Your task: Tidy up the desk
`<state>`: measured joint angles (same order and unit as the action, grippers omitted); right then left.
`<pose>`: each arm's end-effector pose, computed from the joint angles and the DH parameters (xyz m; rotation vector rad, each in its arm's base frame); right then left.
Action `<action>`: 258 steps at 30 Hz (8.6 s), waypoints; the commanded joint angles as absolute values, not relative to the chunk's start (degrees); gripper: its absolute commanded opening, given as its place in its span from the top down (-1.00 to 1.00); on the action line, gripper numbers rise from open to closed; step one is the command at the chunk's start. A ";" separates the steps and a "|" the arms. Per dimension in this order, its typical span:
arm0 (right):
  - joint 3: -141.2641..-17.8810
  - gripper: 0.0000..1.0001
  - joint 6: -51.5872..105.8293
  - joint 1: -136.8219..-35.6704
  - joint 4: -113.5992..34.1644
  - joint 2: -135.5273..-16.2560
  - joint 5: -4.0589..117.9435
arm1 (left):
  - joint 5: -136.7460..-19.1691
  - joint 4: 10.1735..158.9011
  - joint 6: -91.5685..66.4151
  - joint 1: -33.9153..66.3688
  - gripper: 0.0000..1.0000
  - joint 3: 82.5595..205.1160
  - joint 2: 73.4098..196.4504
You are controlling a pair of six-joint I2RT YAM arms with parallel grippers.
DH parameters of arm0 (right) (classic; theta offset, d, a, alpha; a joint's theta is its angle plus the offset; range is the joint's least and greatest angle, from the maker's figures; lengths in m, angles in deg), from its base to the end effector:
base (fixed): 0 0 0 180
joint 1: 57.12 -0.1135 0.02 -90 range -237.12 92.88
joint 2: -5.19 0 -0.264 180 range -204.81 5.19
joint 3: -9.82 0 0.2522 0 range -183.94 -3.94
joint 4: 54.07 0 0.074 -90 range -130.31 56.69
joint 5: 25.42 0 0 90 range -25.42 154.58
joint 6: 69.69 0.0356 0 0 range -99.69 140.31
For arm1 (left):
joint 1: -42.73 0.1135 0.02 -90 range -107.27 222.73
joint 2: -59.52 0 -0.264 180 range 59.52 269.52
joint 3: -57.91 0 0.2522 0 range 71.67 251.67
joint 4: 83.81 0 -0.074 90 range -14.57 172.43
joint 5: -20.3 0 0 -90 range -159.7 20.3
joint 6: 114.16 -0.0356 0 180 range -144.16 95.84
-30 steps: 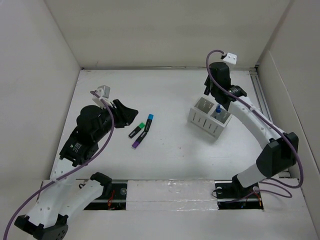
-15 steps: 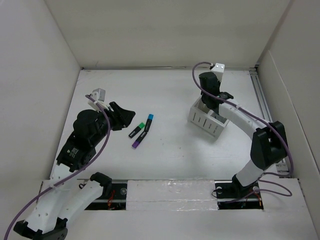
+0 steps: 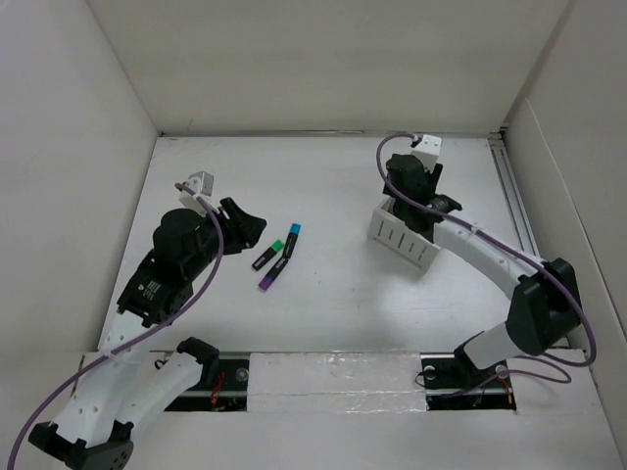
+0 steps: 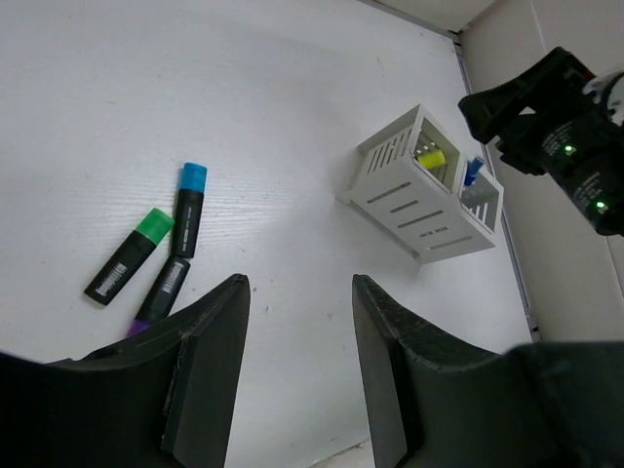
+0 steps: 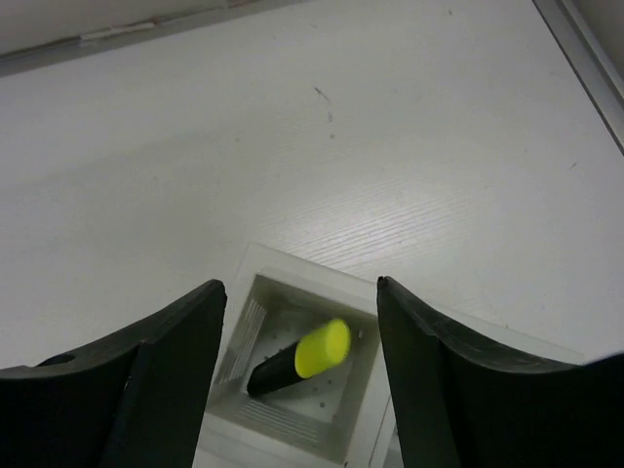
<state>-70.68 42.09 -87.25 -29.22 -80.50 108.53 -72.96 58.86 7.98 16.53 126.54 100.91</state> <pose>0.3044 0.1481 0.3041 0.3019 1.9216 -0.2090 0.1373 -0.0698 0.3843 -0.0508 1.8136 -0.7857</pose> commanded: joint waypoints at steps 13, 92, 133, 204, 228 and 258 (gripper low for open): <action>-79.60 1.00 49.12 -105.19 -23.81 -88.37 87.71 | -67.76 58.70 3.62 16.36 0.12 136.35 98.20; -68.72 0.71 37.53 -85.76 -33.28 -81.65 103.42 | -78.13 68.46 1.51 16.36 0.09 126.16 108.04; -99.73 -0.31 60.29 -120.49 -12.28 -115.21 88.13 | -79.01 67.76 3.97 15.13 0.01 134.69 100.04; -83.74 1.00 40.08 -79.44 -27.39 -86.91 99.21 | -81.49 77.34 -5.16 14.07 0.09 139.43 118.05; -68.72 -0.38 43.60 -90.60 -26.70 -75.25 108.44 | -50.98 69.26 -1.57 -6.93 0.00 141.00 113.49; -118.54 -0.56 61.33 -112.58 -7.19 -128.48 82.34 | -60.45 67.40 2.83 -6.93 -0.10 136.63 96.00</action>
